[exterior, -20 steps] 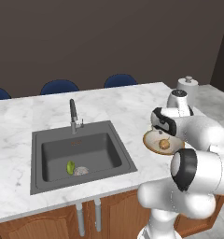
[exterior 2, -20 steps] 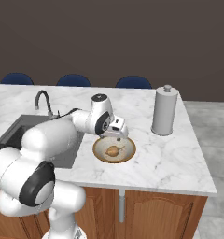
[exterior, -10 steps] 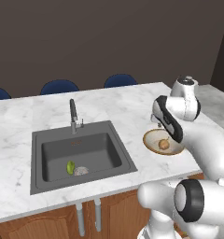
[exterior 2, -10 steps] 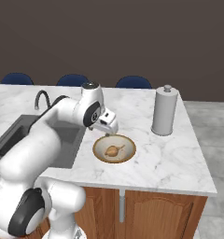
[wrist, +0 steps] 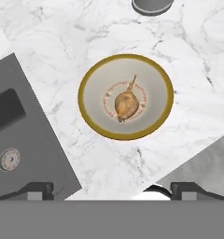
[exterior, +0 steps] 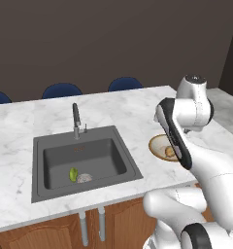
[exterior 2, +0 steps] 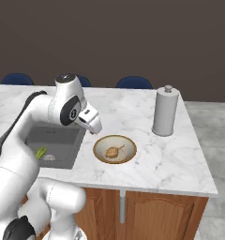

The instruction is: Pick the onions from the cabinet and place them in one bowl. Pick the mango from the sink and place it in the other bowl.

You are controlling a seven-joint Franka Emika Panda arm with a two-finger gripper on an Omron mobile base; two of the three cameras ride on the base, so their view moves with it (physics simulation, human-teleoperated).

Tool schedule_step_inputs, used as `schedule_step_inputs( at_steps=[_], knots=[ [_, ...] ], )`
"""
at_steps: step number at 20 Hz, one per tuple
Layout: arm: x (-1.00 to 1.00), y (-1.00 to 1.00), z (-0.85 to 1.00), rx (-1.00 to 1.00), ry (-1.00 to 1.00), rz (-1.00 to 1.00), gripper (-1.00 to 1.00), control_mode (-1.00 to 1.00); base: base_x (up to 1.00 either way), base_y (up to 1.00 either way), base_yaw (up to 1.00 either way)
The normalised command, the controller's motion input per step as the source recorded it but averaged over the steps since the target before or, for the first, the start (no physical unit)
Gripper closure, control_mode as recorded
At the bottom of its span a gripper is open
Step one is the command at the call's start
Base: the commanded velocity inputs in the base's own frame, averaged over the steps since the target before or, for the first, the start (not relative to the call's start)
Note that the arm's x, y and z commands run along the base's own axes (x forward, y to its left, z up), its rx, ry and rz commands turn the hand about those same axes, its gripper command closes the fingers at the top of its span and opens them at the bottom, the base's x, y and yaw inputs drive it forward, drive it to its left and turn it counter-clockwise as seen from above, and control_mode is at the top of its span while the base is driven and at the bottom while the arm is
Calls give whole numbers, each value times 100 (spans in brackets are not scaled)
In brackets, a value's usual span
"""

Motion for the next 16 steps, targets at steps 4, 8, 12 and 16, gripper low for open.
schedule_step_inputs(
  at_steps=[4, 8, 12, 16],
  knots=[
    [-79, 3, 24, -6, -2, 14, -100, -100, 0, 0, 0],
    [-67, 7, 37, -10, 0, 19, -100, -100, 0, 0, 0],
    [-31, 26, 35, -12, -1, 8, -100, -100, 0, 0, 0],
    [-5, 2, 0, 0, 0, 0, -100, -100, 0, 0, 0]
  ],
)
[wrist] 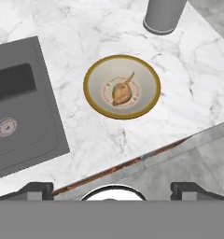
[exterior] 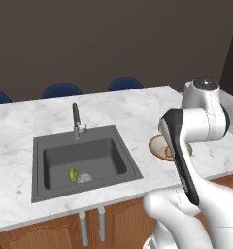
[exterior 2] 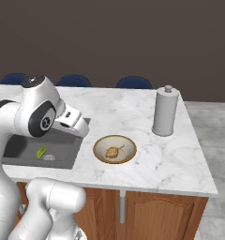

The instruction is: Pick the onions from the cabinet and place them in one bowl. Pick the mango from the sink and place it in the other bowl.

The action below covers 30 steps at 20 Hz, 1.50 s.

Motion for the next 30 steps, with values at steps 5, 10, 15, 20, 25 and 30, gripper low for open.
schedule_step_inputs(
  at_steps=[5, 10, 15, 20, 25, 30],
  knots=[
    [-34, 0, 0, 0, -2, 2, -100, 100, -7, 2, 0],
    [0, 0, 0, 0, 0, 0, -100, 100, -8, -11, -7],
    [0, 0, 0, 0, 0, 0, -100, 100, -1, -2, -42],
    [0, 0, 0, 0, 0, 0, -100, 100, 0, -1, -42],
    [0, 0, 0, 0, 0, 0, -100, 100, 0, 0, -48],
    [0, 0, 0, 0, 0, 0, -100, 100, 0, 0, -48]
  ],
)
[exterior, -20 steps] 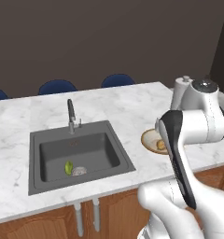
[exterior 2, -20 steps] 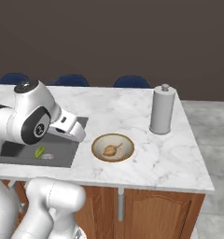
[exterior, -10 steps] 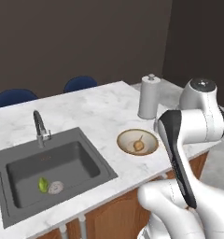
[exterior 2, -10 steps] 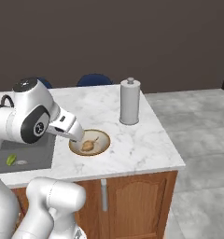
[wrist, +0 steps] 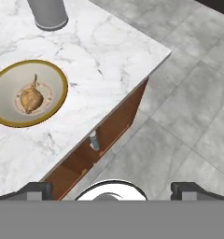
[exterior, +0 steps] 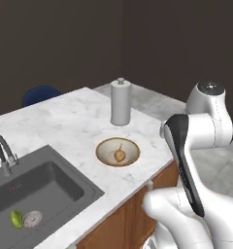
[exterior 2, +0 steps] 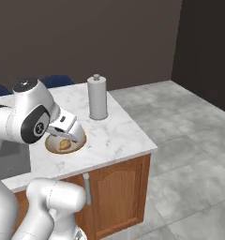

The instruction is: Pick the onions from the cabinet and place them in one bowl. Pick the mango from the sink and place it in the other bowl.

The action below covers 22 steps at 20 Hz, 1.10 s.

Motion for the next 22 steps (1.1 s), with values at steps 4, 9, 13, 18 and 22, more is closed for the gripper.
schedule_step_inputs(
  at_steps=[4, 9, 13, 18, 22],
  knots=[
    [0, 0, 0, 0, 0, 0, -100, 100, 0, 0, -48],
    [0, 0, 0, 0, 0, 0, -100, 100, 0, 0, -48],
    [0, 0, 0, 0, 0, 0, -100, 100, 0, 0, -48],
    [0, 0, 0, 0, 0, 0, -100, 100, 0, 0, -48],
    [0, 0, 0, 0, 0, 0, -100, 100, 0, 0, -48]
  ],
)
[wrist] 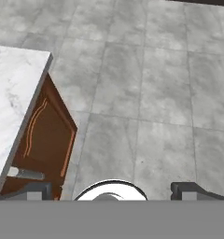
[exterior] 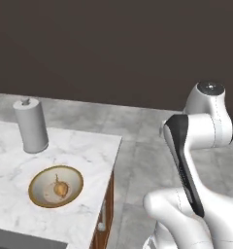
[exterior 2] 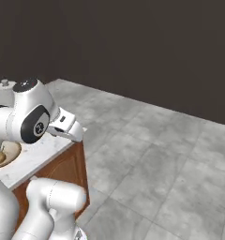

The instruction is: Pick the onions from the cabinet and place them in one bowl. Pick the mango from the sink and place it in the other bowl.

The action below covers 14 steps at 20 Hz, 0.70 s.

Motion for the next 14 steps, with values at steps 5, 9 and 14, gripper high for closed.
schedule_step_inputs(
  at_steps=[5, 9, 14],
  knots=[
    [0, 0, 0, 0, 0, 0, -100, 100, 0, 0, -48],
    [0, 0, 0, 0, 0, 0, -100, 100, 0, 0, -47],
    [0, 0, 0, 0, 0, 0, -100, 100, 0, 0, -46]
  ],
)
